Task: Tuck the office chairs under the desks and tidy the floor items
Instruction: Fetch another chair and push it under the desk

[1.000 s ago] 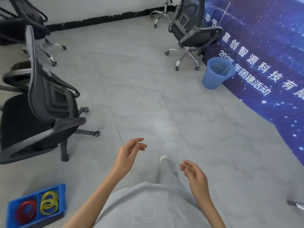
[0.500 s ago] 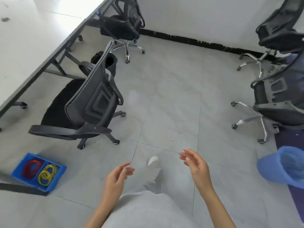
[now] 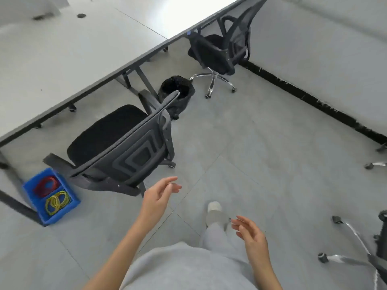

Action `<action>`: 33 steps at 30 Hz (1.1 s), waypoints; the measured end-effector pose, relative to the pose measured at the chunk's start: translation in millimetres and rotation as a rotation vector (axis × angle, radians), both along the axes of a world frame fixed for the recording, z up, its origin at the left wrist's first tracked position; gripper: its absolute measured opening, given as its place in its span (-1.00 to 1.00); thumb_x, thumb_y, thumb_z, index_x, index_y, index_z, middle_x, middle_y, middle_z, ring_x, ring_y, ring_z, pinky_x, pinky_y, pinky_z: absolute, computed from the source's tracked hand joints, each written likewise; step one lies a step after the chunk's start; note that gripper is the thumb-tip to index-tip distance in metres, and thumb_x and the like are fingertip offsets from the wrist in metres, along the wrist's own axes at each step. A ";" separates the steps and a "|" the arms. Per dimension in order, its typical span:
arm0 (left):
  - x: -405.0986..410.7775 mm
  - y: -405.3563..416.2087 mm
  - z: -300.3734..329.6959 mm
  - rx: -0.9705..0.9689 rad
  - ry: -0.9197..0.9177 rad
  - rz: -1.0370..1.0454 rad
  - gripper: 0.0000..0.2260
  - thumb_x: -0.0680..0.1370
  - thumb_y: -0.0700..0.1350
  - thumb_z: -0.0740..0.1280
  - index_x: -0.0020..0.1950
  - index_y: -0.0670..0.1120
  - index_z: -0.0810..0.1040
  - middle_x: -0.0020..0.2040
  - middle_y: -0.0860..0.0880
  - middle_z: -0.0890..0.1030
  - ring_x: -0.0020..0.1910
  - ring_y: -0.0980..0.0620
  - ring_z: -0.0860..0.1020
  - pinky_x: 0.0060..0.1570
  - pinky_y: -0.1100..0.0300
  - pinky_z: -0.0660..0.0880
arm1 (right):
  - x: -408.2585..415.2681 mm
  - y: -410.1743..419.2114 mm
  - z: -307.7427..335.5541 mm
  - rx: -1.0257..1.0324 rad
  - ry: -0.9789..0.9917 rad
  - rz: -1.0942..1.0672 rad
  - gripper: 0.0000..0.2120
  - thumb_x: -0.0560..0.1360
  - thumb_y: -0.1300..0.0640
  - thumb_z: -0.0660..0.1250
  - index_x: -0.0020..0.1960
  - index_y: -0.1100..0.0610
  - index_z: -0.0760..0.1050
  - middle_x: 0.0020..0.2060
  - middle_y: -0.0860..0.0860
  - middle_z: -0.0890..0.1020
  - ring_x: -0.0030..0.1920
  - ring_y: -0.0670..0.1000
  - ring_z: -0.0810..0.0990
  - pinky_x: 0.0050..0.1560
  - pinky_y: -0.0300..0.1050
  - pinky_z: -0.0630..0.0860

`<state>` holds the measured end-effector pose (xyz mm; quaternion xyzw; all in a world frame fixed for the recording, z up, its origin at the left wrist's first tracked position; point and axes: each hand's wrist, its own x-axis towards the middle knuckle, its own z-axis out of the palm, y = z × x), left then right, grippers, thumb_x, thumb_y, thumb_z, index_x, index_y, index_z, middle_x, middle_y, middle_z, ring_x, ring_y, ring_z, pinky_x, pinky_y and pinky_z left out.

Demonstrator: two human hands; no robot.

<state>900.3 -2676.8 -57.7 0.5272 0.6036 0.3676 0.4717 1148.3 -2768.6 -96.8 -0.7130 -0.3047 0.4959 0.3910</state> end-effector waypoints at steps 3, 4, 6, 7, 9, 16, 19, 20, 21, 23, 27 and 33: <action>10.1 20.1 -2.3 0.010 -0.028 0.232 -0.82 0.55 -0.11 0.18 0.03 0.08 0.53 -0.09 0.18 0.66 -0.13 0.19 0.62 -0.11 0.39 0.49 | 17.4 86.0 2.6 0.024 0.021 0.225 -0.69 0.52 0.43 0.17 -0.02 0.07 0.53 -0.21 -0.06 0.70 -0.18 -0.17 0.65 -0.14 -0.39 0.52; 11.3 25.3 -2.2 0.017 -0.011 0.302 -0.81 0.51 -0.07 0.16 0.02 0.09 0.53 -0.09 0.18 0.66 -0.13 0.20 0.62 -0.12 0.40 0.49 | 18.4 112.6 6.8 0.039 0.021 0.303 -0.69 0.52 0.43 0.16 -0.03 0.06 0.53 -0.22 -0.09 0.70 -0.18 -0.16 0.65 -0.14 -0.39 0.52; 14.4 36.1 -1.9 0.015 0.005 0.450 -0.79 0.49 -0.05 0.15 0.02 0.09 0.53 -0.13 0.13 0.68 -0.12 0.21 0.62 -0.11 0.42 0.48 | 17.3 172.4 15.5 0.081 -0.020 0.500 -0.66 0.52 0.43 0.17 -0.05 0.02 0.53 -0.19 -0.11 0.69 -0.16 -0.15 0.64 -0.13 -0.38 0.51; 16.0 38.9 0.3 0.009 0.013 0.493 -0.80 0.51 -0.07 0.16 0.04 0.08 0.53 -0.16 0.09 0.69 -0.11 0.22 0.61 -0.11 0.43 0.48 | 12.6 197.6 23.2 0.110 -0.042 0.581 -0.65 0.52 0.43 0.17 -0.06 -0.01 0.53 -0.15 -0.10 0.68 -0.15 -0.17 0.63 -0.11 -0.38 0.51; 17.4 48.8 8.7 0.008 0.063 0.617 -0.82 0.58 -0.18 0.18 0.09 -0.01 0.53 -0.13 0.08 0.67 -0.08 0.24 0.60 -0.11 0.48 0.45 | -7.8 257.4 43.7 0.199 -0.081 0.791 -0.62 0.51 0.42 0.19 -0.06 -0.06 0.52 -0.10 -0.08 0.65 -0.15 -0.23 0.62 -0.07 -0.34 0.50; -25.9 73.5 24.4 0.030 0.514 0.815 -0.75 0.55 -0.25 0.25 0.21 -0.13 0.52 0.07 0.00 0.61 0.02 0.30 0.51 0.06 0.52 0.34 | -109.4 381.5 80.2 0.709 -0.434 1.263 -0.71 0.48 0.30 0.27 0.20 0.17 0.51 0.08 -0.02 0.60 0.06 -0.11 0.52 0.12 -0.30 0.39; -60.7 86.1 16.6 -0.032 0.746 0.708 -0.66 0.50 -0.19 0.33 0.28 -0.15 0.47 0.21 -0.11 0.55 0.23 -0.02 0.47 0.24 0.19 0.34 | -145.3 411.3 70.1 0.933 -0.678 1.531 -0.62 0.47 0.16 0.34 0.28 0.18 0.44 0.20 0.05 0.56 0.24 0.04 0.47 0.20 -0.04 0.46; -72.9 91.2 12.1 -0.087 0.818 0.637 -0.63 0.49 -0.15 0.35 0.29 -0.15 0.46 0.24 -0.12 0.53 0.26 -0.07 0.45 0.27 0.10 0.33 | -155.5 418.5 64.7 0.903 -0.743 1.625 -0.58 0.48 0.11 0.34 0.30 0.17 0.42 0.22 0.04 0.54 0.26 0.05 0.46 0.20 -0.01 0.47; -82.8 96.5 7.5 -0.146 0.893 0.558 -0.60 0.48 -0.11 0.37 0.29 -0.14 0.46 0.24 -0.12 0.53 0.27 -0.09 0.45 0.30 0.03 0.31 | -163.1 424.0 58.1 0.841 -0.810 1.713 -0.56 0.48 0.05 0.33 0.32 0.14 0.40 0.23 0.02 0.54 0.25 0.06 0.47 0.17 -0.01 0.48; -97.4 109.0 -0.4 -0.223 1.016 0.427 -0.61 0.44 -0.08 0.40 0.25 -0.14 0.50 0.19 -0.12 0.58 0.21 -0.12 0.51 0.29 -0.03 0.33 | -172.8 431.7 42.9 0.800 -0.937 1.800 -0.60 0.47 0.00 0.32 0.28 0.08 0.43 0.15 -0.03 0.59 0.15 0.06 0.53 0.02 -0.04 0.50; -112.0 127.7 -9.9 -0.263 1.075 0.374 -0.72 0.31 -0.18 0.50 0.00 -0.17 0.64 -0.11 -0.15 0.69 -0.16 -0.16 0.64 -0.13 0.03 0.59 | -179.5 438.4 31.5 0.878 -0.979 1.664 -0.73 0.34 0.08 0.42 0.04 0.02 0.57 -0.11 -0.09 0.68 -0.09 0.05 0.64 -0.28 -0.10 0.51; -121.3 141.4 -19.8 -0.187 1.139 0.421 -0.75 0.14 -0.28 0.56 -0.23 -0.12 0.68 -0.36 -0.06 0.68 -0.43 -0.05 0.63 -0.54 0.23 0.54 | -191.1 454.7 28.4 0.960 -1.001 1.601 -0.61 0.04 0.14 0.57 -0.15 -0.01 0.62 -0.28 -0.15 0.68 -0.29 -0.03 0.66 -0.50 -0.20 0.48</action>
